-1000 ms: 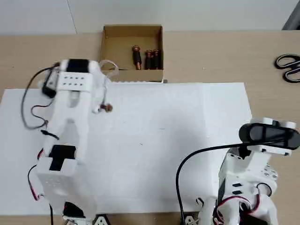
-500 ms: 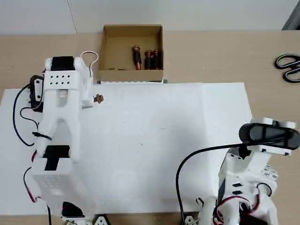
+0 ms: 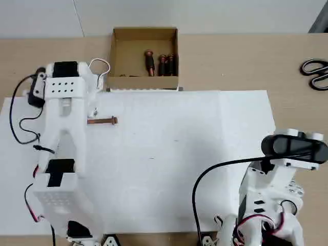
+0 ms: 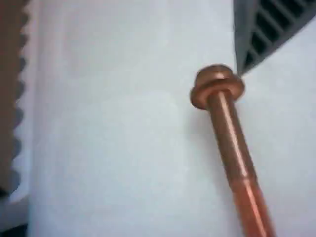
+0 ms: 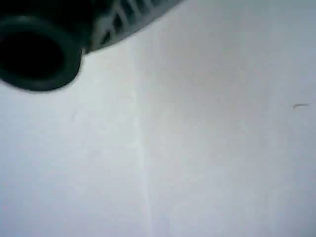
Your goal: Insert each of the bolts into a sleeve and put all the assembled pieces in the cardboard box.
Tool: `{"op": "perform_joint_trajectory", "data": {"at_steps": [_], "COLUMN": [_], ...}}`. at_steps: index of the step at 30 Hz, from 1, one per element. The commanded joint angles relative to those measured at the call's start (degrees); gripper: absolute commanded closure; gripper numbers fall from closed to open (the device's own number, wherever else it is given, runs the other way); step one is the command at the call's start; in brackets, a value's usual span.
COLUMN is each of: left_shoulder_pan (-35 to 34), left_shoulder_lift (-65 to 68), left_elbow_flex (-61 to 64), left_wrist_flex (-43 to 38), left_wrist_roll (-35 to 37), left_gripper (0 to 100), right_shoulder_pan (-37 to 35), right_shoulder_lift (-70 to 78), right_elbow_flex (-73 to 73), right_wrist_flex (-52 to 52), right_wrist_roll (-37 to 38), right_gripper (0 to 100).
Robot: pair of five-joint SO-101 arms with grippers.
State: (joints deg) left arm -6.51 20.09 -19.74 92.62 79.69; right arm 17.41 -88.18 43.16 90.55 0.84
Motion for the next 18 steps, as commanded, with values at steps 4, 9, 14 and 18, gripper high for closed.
{"op": "perform_joint_trajectory", "data": {"at_steps": [4, 9, 14, 18], "left_shoulder_pan": [-0.35, -3.43, -6.07, -5.54], "left_shoulder_lift": [-0.70, -0.62, -0.35, -0.35], "left_elbow_flex": [-2.42, -2.42, -2.33, -2.42], "left_wrist_flex": [7.91, 7.82, 7.82, 7.91], "left_wrist_roll": [-27.16, -34.20, -34.37, -41.05], "left_gripper": [64, 67, 80, 85], "right_shoulder_pan": [0.48, 0.31, 0.31, 0.31], "right_shoulder_lift": [-0.13, -0.13, -0.13, -0.04], "right_elbow_flex": [-0.35, -0.35, -0.35, -0.35], "right_wrist_flex": [-0.40, -0.48, -0.48, -0.48], "right_wrist_roll": [0.35, 0.35, 0.62, 0.70], "right_gripper": [99.6, 99.5, 99.5, 99.5]}}
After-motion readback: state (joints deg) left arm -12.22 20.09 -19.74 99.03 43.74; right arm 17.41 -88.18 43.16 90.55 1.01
